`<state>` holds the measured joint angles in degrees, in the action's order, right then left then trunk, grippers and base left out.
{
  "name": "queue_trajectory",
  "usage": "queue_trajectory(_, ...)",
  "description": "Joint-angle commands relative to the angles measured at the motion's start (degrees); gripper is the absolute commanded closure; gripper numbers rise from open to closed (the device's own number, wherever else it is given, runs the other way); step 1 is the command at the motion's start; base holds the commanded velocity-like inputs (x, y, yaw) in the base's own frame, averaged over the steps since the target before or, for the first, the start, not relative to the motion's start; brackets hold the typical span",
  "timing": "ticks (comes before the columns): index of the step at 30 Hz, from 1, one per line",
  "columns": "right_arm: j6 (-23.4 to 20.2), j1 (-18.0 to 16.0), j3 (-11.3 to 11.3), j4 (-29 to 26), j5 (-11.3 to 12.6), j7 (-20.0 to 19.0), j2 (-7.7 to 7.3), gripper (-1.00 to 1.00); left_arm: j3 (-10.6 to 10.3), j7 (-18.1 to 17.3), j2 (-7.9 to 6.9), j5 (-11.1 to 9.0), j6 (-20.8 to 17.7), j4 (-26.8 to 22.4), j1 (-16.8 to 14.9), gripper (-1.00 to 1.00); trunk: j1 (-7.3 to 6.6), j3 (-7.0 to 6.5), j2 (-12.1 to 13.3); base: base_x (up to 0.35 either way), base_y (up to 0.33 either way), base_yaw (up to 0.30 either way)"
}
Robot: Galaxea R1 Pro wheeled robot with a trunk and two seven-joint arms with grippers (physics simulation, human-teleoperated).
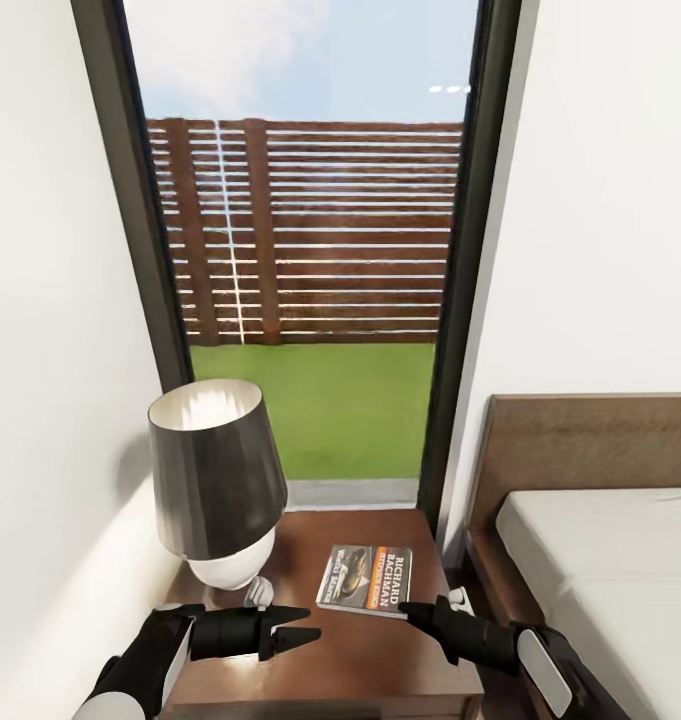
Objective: In the bedroom, move the book from the bed onto either nightstand, and place the two sandals side by side next to the bed.
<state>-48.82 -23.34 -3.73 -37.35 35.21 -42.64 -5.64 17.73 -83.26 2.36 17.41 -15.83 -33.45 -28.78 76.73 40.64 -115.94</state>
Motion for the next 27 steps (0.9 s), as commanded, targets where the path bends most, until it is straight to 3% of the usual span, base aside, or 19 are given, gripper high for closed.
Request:
queue_trajectory(1, -0.27, -0.04, -0.13, 0.0, -0.03, -0.17, 0.01, 1.0, 0.46, -0.41, 0.1, 0.6, -0.6, -0.06, -0.05, -1.0, 0.01, 0.06, -0.03, 0.24, 0.0, 0.0)
queue_trajectory(9, -0.24, -0.04, -0.13, 0.0, -0.05, -0.16, 0.01, 1.0, 0.46, -0.41, 0.1, 0.6, -0.6, -0.06, -0.05, -1.0, 0.01, 0.06, -0.03, 0.253, 0.0, 0.0)
queue_trajectory(21, -0.26, -0.04, -0.13, 0.0, -0.05, -0.16, 0.01, 1.0, 0.46, -0.41, 0.1, 0.6, -0.69, -0.04, -0.05, -1.0, 0.01, 0.06, -0.03, 0.024, 0.0, 0.0)
queue_trajectory(27, -0.23, -0.04, -0.13, 0.0, -0.05, -0.19, 0.01, 1.0, 0.46, -0.41, 0.1, 0.6, -0.91, -0.04, -0.05, -1.0, 1.33, 1.14, -2.43, 0.0, 0.0, 0.0)
